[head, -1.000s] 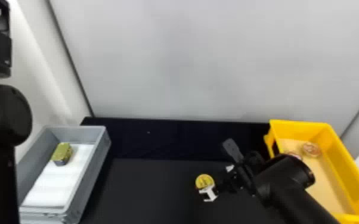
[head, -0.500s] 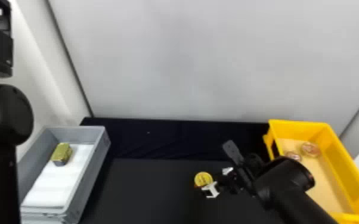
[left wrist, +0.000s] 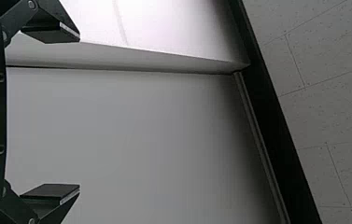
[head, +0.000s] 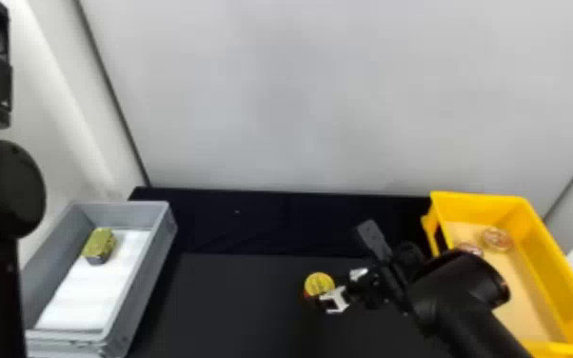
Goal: Pick up the round yellow can and place it in the yellow rectangular box
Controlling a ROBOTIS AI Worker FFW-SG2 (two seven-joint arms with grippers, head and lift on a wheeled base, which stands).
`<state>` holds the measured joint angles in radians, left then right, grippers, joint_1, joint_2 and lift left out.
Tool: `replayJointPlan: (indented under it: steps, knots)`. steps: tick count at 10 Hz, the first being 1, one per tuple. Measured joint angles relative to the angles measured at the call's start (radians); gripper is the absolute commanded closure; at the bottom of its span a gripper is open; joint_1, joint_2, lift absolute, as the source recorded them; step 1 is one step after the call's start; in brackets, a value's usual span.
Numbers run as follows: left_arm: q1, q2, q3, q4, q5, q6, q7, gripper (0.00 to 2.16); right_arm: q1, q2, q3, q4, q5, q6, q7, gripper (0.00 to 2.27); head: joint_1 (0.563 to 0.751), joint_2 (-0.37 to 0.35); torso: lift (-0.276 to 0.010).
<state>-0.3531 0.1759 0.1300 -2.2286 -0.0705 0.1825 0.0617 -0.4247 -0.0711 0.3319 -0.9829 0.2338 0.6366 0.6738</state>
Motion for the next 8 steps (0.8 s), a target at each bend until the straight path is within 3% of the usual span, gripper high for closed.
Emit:
replayJointPlan:
  steps: [2,4,8]
  knots:
    - [0.008,0.007,0.009,-0.018,-0.001,0.022,0.000,0.14,0.080,-0.027,-0.092,-0.293,0.032,0.167,0.028,0.80,0.663,0.054,-0.003]
    - [0.013,0.019,0.020,-0.038,-0.004,0.046,-0.002,0.14,0.097,-0.057,-0.181,-0.552,0.092,0.285,0.047,0.80,0.663,0.054,-0.003]
    - [0.015,0.031,0.034,-0.051,-0.007,0.057,-0.004,0.14,0.034,-0.143,-0.339,-0.658,0.225,0.310,0.026,0.80,0.663,0.054,-0.003]
